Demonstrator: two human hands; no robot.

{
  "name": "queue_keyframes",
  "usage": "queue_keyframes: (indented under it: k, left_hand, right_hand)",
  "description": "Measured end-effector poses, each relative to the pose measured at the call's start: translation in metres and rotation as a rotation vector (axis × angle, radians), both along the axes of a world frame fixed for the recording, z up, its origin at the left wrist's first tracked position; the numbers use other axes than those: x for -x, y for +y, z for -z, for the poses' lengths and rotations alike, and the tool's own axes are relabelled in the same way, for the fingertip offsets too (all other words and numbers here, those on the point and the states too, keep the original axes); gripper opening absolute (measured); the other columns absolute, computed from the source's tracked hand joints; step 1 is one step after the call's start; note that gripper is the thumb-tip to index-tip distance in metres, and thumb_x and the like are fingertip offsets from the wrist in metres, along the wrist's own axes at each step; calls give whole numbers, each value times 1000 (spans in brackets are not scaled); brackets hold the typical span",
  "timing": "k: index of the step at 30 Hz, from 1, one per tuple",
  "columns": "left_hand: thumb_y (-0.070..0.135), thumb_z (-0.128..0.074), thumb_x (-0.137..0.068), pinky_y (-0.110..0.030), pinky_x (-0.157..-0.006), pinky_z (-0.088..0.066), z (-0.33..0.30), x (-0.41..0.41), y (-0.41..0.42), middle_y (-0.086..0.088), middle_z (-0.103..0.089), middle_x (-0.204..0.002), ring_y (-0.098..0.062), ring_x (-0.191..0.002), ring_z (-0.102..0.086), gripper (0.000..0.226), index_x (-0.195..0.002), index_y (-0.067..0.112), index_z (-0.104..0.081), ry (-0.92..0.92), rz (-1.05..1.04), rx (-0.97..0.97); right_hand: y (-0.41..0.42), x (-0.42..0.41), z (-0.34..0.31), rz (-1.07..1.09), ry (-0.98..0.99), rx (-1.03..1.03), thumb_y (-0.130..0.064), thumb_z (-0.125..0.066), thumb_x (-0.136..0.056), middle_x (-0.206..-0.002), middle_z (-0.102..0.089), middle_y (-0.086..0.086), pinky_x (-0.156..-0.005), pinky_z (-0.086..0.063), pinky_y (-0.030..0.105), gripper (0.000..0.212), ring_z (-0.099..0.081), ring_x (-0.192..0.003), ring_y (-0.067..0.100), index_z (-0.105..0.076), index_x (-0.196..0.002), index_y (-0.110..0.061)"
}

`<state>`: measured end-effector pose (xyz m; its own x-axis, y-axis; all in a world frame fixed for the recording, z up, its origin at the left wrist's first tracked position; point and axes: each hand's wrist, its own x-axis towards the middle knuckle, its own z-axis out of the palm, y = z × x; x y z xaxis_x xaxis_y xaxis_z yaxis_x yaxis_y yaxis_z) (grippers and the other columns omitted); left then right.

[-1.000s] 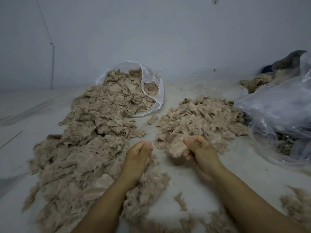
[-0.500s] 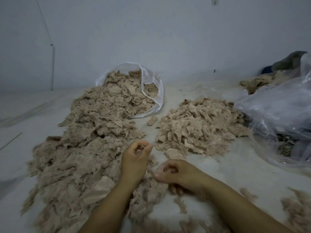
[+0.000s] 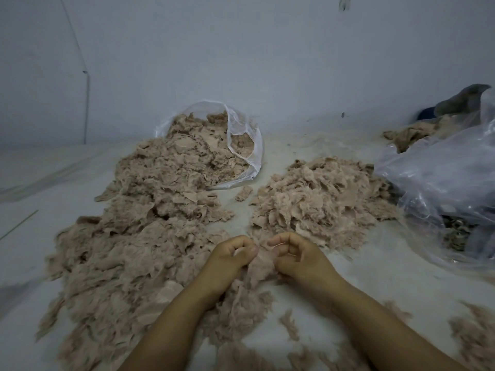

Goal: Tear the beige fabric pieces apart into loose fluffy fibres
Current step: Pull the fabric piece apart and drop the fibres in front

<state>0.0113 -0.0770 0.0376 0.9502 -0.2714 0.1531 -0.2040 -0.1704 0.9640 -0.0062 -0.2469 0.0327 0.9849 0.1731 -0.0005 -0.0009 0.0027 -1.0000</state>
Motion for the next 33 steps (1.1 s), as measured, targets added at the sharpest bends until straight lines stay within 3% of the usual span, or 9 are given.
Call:
queue_keyframes:
  k: [4,7,11,15,19,23,27,29,33]
  left_hand:
    - [6,-54,-92,-16,-54,-40,2,0,-6,8,-56,-58,0,-51,-50,23,-70,8,-57,-16,-25,32]
    - [10,-56,-91,-18,-61,-43,4,1,-9,4,-59,-66,-3,-61,-53,21,-71,12,-61,-91,-32,-2]
    - [9,-52,-93,-17,-56,-39,4,-2,-7,4,-52,-61,-2,-55,-47,27,-66,11,-54,-126,-98,12]
    - [11,-52,-93,-16,-52,-39,3,-2,-5,8,-51,-56,-3,-52,-46,25,-68,10,-53,-106,-83,87]
    - [11,-53,-93,-16,-58,-43,6,3,-12,5,-57,-63,-5,-59,-52,23,-70,8,-57,-127,-31,-9]
    - [12,-46,-97,-15,-46,-33,2,-2,-6,2,-39,-49,-8,-44,-34,35,-62,9,-43,-71,-305,223]
    - [27,-54,-92,-16,-43,-36,2,0,-4,5,-51,-52,-8,-44,-45,27,-74,6,-57,-25,-210,152]
    - [19,-62,-87,-14,-48,-41,3,4,-11,6,-59,-56,-7,-52,-55,20,-71,8,-60,-30,-111,65]
    - [7,-59,-89,-15,-42,-33,7,0,-14,2,-42,-49,-6,-43,-38,25,-66,3,-50,-2,-187,169]
  right_hand:
    - [0,-1,1,41,51,-164,0,-62,-87,-98,-65,17,-67,-56,31,24,-66,-75,22,-58,-107,-13]
    - [3,2,4,-69,125,-170,-18,-77,-77,-97,-72,8,-69,-57,32,42,-71,-82,23,-56,-113,-20]
    - [6,3,4,-107,119,-37,-1,-74,-79,-76,-70,5,-57,-53,25,42,-64,-61,16,-56,-113,-18]
    - [0,2,0,-103,147,-117,-17,-76,-77,-77,-68,7,-56,-53,23,40,-64,-67,17,-61,-113,-9]
    - [5,3,3,-52,93,-133,-20,-74,-78,-65,-66,6,-51,-50,23,18,-60,-54,14,-64,-82,-5]
    - [5,-3,4,39,73,-93,-10,-71,-83,-46,-51,0,-43,-39,22,30,-43,-39,10,-54,-58,-15]
    - [4,0,6,-6,93,-59,-14,-74,-80,-50,-55,2,-44,-40,23,22,-46,-42,12,-59,-65,-9]
    - [5,2,7,-25,59,-15,-16,-76,-78,-54,-57,4,-44,-41,23,19,-47,-43,13,-62,-75,-4]
    - [6,0,4,28,25,-45,-16,-73,-81,-55,-55,11,-38,-33,20,18,-43,-39,12,-61,-73,-5]
